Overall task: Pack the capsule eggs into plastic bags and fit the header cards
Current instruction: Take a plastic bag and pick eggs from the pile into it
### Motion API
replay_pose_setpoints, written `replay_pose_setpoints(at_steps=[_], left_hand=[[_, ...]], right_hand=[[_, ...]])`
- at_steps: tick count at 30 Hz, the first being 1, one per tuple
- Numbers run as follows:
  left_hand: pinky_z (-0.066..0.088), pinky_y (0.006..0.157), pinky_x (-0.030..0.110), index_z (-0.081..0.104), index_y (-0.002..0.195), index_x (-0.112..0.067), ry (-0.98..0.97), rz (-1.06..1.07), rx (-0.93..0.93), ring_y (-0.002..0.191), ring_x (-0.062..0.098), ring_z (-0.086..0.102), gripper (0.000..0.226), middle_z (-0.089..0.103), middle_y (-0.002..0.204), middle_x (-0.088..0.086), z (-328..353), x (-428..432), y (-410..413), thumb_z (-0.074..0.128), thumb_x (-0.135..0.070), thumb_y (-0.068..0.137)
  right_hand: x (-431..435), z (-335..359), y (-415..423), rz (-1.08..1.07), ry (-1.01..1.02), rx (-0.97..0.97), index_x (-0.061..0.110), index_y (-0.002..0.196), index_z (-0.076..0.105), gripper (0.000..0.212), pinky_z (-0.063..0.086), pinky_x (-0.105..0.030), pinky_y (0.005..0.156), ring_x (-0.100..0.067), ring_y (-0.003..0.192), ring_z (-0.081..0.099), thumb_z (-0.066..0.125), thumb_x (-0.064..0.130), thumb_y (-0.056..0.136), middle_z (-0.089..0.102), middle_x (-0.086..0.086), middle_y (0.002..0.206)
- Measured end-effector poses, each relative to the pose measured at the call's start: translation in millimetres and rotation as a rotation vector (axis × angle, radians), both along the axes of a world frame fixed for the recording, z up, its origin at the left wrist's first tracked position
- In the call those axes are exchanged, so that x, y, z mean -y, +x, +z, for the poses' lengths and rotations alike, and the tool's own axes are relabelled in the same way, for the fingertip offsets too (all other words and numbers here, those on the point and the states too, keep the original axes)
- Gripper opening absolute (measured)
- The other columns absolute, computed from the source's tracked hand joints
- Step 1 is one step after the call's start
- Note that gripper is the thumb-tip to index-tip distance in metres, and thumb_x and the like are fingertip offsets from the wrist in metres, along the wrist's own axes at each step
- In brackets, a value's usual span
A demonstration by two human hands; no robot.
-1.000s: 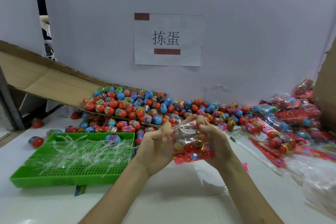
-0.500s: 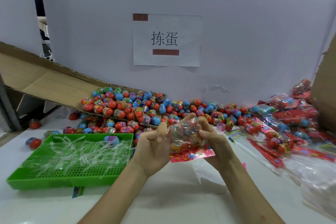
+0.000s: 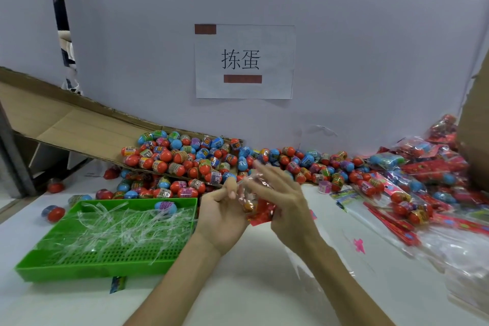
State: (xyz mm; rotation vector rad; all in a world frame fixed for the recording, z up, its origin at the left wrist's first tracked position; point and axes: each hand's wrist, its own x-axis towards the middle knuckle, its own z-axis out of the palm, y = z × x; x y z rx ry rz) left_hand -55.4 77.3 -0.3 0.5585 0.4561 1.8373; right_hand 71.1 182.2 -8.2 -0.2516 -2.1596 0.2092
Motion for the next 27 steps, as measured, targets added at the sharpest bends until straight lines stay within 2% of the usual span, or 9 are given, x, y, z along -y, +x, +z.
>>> replay_pose_setpoints(at_steps=[3,7,10,13,16,19,21,25,27], left_hand=[[0.061,0.087,0.047,0.054,0.062,-0.01,0.027,0.022,0.025,0.107,0.038,0.071,0.032,0.071,0.103,0.024,2,2,-3,0.043,-0.014,0.092],[0.062,0.082,0.049,0.056,0.063,-0.01,0.044,0.03,0.072,0.093,0.036,0.075,0.038,0.072,0.098,0.023,8,2,-5,0.04,-0.016,0.097],[0.063,0.076,0.049,0.058,0.063,-0.011,0.064,0.063,0.172,0.093,0.038,0.075,0.047,0.073,0.096,0.022,9,5,-16,0.035,-0.017,0.102],[0.063,0.073,0.043,0.06,0.06,-0.013,0.041,0.099,0.135,0.089,0.032,0.075,0.051,0.074,0.085,0.014,8,7,-18,0.032,-0.016,0.103],[0.063,0.07,0.046,0.062,0.062,-0.012,0.017,0.07,0.15,0.083,0.034,0.077,0.049,0.075,0.089,0.019,6,6,-12,0.034,-0.019,0.102],[0.062,0.065,0.049,0.063,0.064,-0.011,-0.023,0.04,0.206,0.077,0.038,0.076,0.055,0.073,0.088,0.022,3,4,-11,0.031,-0.021,0.107],[0.06,0.065,0.047,0.06,0.065,-0.011,-0.038,0.052,0.206,0.073,0.034,0.071,0.045,0.066,0.079,0.017,3,2,-12,0.038,-0.019,0.103],[0.06,0.071,0.05,0.054,0.068,-0.012,-0.041,0.067,0.183,0.072,0.031,0.067,0.026,0.058,0.072,0.012,5,2,-11,0.046,-0.017,0.092],[0.056,0.09,0.057,0.056,0.068,-0.013,-0.061,0.052,0.17,0.087,0.034,0.065,0.025,0.061,0.083,0.014,5,3,-8,0.047,-0.016,0.092]], right_hand=[[5,-4,-5,0.026,0.017,0.114,0.031,0.149,0.048,0.096,0.031,-0.043,0.119,-0.015,0.155,0.021,0.054,-0.029,0.075,0.036,0.014,0.161],[7,-5,-5,-0.027,0.043,0.12,0.03,0.154,0.042,0.095,0.03,-0.045,0.12,-0.017,0.157,0.014,0.044,-0.023,0.075,0.033,0.01,0.163],[14,-5,-9,0.002,0.072,0.074,0.028,0.148,0.052,0.089,0.033,-0.047,0.12,-0.02,0.156,0.021,0.04,-0.019,0.074,0.04,0.008,0.16],[16,-9,-9,0.02,0.065,0.059,0.025,0.14,0.062,0.084,0.041,-0.05,0.115,-0.02,0.152,0.031,0.049,-0.021,0.071,0.05,0.006,0.153],[16,-11,-8,0.007,0.055,0.017,0.02,0.132,0.069,0.075,0.046,-0.052,0.11,-0.02,0.147,0.041,0.057,-0.02,0.068,0.058,0.003,0.145],[17,-11,-7,-0.005,0.106,-0.035,0.016,0.12,0.074,0.064,0.045,-0.047,0.11,-0.019,0.145,0.043,0.062,-0.017,0.067,0.06,0.0,0.144],[21,-12,-7,0.027,0.125,-0.024,0.016,0.116,0.07,0.06,0.041,-0.042,0.114,-0.016,0.147,0.04,0.06,-0.016,0.066,0.056,0.001,0.148],[27,-11,-9,0.043,0.039,0.05,0.02,0.148,0.049,0.089,0.036,-0.032,0.118,-0.009,0.147,0.037,0.06,-0.015,0.067,0.043,0.008,0.158],[27,-9,-9,0.01,0.051,0.09,0.022,0.156,0.039,0.096,0.036,-0.032,0.118,-0.012,0.147,0.036,0.062,-0.011,0.069,0.037,0.01,0.162]])
